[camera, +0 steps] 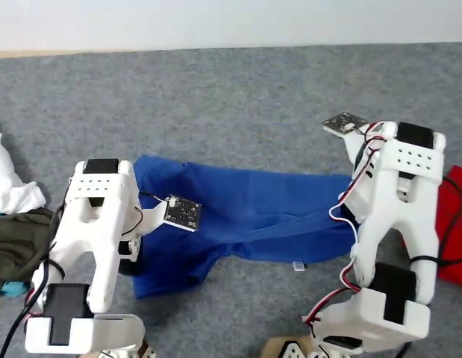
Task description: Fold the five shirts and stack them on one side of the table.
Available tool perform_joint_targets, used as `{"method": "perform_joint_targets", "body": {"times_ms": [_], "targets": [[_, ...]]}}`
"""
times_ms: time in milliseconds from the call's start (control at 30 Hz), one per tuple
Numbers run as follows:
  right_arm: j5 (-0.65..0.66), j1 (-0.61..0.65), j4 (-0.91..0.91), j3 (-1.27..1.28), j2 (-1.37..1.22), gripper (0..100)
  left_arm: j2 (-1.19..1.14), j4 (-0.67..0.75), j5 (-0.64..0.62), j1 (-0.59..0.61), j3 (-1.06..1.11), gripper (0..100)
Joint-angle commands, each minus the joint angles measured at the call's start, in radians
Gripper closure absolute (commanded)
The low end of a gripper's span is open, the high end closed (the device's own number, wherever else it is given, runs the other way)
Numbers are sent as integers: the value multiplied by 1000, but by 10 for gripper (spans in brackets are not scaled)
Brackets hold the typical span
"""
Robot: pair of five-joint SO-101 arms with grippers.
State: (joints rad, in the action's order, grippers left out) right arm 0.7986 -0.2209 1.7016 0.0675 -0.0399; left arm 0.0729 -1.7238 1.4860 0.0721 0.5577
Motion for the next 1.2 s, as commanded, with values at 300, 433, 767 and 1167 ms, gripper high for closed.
{"method": "perform_joint_targets", "body": {"times_ms": [300,433,767,1167], "targets": [[-32,28,-7,-8,56,987,40,-14,3,0,-99,882],[-32,27,-1,-8,51,987,38,109,-84,-15,-124,927],[-92,18,39,-14,59,850,46,353,-554,-21,-153,985],[-140,22,47,-78,220,794,48,468,-1000,-23,-259,985]]}}
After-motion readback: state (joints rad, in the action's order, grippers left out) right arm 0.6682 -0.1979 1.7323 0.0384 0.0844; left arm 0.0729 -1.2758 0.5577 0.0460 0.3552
